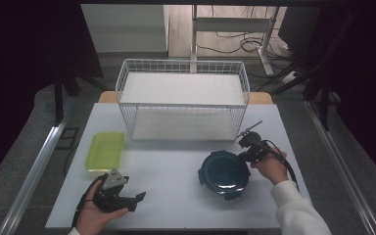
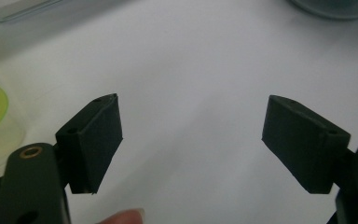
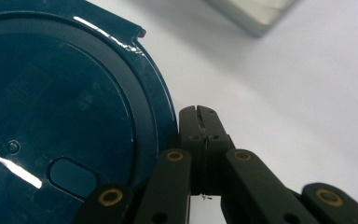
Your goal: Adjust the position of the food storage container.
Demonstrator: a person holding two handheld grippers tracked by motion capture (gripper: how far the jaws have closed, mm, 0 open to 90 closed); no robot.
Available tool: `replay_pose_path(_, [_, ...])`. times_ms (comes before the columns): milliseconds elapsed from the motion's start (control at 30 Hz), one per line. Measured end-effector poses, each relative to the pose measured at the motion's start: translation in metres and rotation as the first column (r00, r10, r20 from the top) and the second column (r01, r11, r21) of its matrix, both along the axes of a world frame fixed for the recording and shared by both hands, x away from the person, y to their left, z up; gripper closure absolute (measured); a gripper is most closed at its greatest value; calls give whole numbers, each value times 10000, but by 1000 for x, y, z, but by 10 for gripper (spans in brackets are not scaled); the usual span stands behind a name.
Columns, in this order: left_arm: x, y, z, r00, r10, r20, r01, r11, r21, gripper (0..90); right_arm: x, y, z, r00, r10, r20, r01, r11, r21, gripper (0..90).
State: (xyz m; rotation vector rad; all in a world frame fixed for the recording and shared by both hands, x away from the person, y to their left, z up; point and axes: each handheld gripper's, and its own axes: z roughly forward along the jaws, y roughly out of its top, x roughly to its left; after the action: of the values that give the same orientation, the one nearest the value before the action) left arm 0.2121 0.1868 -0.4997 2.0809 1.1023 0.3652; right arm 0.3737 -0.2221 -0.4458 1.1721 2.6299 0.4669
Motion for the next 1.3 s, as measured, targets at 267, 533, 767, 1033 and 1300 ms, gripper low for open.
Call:
replay_pose_path(267, [0,0,-1,10000,14,-46,-14,10000,67,201,-20,16,-3,9999,119,21,-120,9993,359,895])
replay_pose_path(533, [2,-1,-3,9999,34,-117,-33,9999,110,201,-30,25,-5,9988,482,-90,-474,9958,781,894])
replay_pose_path(767, [0,2,-3,9998,164,-108,-163,9998,80,201,-33,-2,-2,9996,-29,265,-19,9839,1787,892])
replay_pose_path(1033, [-1,2,-3,9997,227,-86,-226,9997,105,201,-56,-25,-19,9996,-41,-288,87,9869,1608,891])
replay_pose_path(1300, [-1,0,-3,9998,173,-112,-171,9998,139,201,-69,-11,-24,9981,501,-355,-457,9923,1151,891])
